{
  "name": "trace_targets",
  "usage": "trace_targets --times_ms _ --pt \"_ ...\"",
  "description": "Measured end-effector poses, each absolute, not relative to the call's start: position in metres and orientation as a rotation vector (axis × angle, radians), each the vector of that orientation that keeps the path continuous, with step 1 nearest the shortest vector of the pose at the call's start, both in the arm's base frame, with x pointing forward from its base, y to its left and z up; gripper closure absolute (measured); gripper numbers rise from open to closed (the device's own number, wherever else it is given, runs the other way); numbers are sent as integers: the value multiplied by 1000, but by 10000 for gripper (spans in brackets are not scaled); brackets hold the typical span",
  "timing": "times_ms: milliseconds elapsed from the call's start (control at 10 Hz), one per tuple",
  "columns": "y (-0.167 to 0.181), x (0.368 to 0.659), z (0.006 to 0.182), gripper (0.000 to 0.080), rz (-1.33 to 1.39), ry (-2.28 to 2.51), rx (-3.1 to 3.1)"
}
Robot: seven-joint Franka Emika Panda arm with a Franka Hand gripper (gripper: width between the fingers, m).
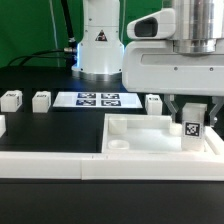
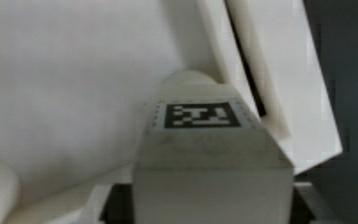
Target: Assemble square table
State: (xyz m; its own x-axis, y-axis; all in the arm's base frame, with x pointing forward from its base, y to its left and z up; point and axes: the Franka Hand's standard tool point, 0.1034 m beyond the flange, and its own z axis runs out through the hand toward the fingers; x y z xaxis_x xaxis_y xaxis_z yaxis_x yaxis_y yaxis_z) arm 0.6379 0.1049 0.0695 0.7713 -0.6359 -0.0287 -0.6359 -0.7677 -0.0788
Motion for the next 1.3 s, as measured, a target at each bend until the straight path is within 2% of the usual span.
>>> trace_targets --times_ms 300,600,900,1300 --pt "105 638 70 508 146 1711 -2582" --pt "107 636 70 508 172 2116 -2285" --pt "107 635 71 508 176 2414 -1996" --pt "108 634 71 508 177 2579 -1792"
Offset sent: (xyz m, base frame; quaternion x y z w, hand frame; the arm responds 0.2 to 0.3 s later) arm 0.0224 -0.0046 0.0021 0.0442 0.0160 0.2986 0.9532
